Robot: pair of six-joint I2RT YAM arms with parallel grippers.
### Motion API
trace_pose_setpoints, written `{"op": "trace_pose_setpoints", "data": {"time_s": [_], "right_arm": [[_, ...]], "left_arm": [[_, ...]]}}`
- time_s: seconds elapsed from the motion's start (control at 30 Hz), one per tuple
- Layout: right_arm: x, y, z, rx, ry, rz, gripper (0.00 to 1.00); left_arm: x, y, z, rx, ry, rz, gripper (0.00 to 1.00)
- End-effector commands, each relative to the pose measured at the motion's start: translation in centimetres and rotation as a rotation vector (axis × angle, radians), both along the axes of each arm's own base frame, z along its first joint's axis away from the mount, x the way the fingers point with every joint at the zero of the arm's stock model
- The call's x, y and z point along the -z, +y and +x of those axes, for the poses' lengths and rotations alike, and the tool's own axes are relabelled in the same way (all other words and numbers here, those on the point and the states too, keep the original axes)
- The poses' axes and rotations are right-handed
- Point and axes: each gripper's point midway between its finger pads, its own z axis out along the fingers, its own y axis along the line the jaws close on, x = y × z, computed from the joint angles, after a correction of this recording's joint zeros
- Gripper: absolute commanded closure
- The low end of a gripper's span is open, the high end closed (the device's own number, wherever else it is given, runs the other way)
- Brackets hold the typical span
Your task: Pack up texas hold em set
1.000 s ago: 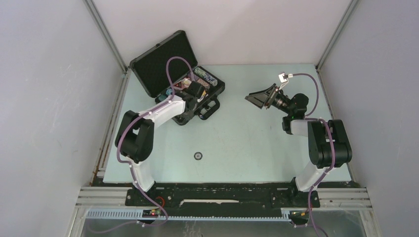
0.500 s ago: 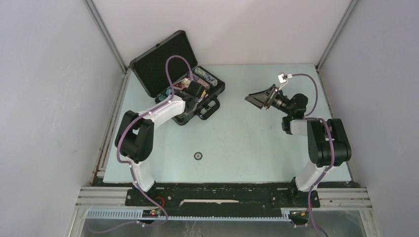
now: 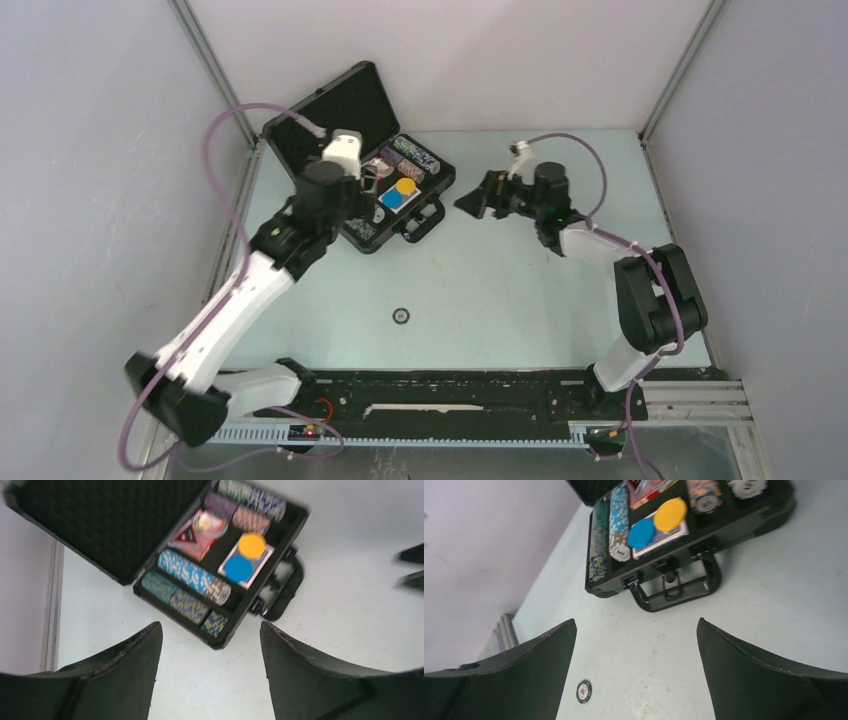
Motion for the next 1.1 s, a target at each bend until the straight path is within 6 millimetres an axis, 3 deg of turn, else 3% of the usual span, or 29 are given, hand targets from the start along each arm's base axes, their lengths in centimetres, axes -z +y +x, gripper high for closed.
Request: {"op": "trace_pose_setpoints", "data": {"time_s": [0.0,0.1,0.27,0.4,0.53,0.7,0.9,1.07], "right_arm": [[2.1,2.7,-1.5,0.044,-0.030,-0.329,0.00],[3.9,4.6,-3.3,0.095,0.074,-0.487,0.00],[7.6,8.7,-10.8,0.078,0.346,-0.745,0.02],[10.1,11.7,-17.5,-0.109,0.401,-0.901,0.01],[11.3,13.8,-21.0,-0.289,0.392,-0.972,0.00],[12.3,15.5,-22.8,-0.437,0.407,-1.088,0.00],[14.5,15.6,-22.0,-0.418,0.452,-1.229,0.04],[15.5,15.6,-21.2,-0.404,0.458,-1.266,0.15]], "left_arm": [[-5.3,0.5,-2.7,0.018,-0.199,-0.170,0.24],[-8.1,1.7,-4.7,-0.005,-0.317,-0.256,0.23],[-11.6,3.7,-7.9,-0.030,-0.487,-0.434,0.23],[-13.1,4.6,-9.4,-0.029,-0.537,-0.494,0.24],[-14.2,5.0,-10.7,-0.004,-0.589,-0.544,0.25],[-15.1,6.1,-11.7,-0.021,-0.631,-0.558,0.24],[-16.1,7.3,-13.2,-0.034,-0.685,-0.619,0.23],[-16.3,7.7,-13.5,-0.044,-0.699,-0.634,0.23]]}}
